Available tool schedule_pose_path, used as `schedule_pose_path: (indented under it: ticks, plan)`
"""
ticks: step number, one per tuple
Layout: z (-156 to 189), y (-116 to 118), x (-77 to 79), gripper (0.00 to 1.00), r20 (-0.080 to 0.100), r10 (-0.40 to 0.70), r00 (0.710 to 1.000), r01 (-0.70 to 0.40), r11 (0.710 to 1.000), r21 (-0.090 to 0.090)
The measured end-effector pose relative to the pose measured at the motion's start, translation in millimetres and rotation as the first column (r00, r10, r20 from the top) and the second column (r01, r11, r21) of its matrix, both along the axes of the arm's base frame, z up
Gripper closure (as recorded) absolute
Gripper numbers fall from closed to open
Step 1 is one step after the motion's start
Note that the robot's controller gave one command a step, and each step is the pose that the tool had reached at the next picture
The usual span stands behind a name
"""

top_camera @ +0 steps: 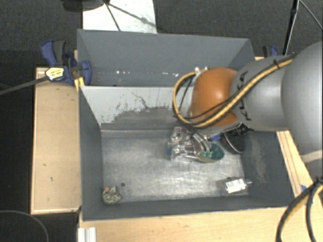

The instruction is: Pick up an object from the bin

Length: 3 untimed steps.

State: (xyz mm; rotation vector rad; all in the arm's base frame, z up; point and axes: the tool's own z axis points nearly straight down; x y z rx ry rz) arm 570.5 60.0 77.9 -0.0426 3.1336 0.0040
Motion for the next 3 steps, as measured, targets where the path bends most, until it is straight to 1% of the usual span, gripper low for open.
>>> schedule_pose_path:
  ticks: [1,2,3]
  plan:
    - [118.8,-5.8,13.8,1.00,0.003,0.004,1.000,-0.004,1.000,-0.002]
    - [209.8,-32.5,-6.8,1.00,0.000,0.358,0.934,-0.358,0.934,-0.005]
    - [198.1,-43.6,-66.7,1.00,-0.008,0.610,0.792,-0.610,0.792,-0.002]
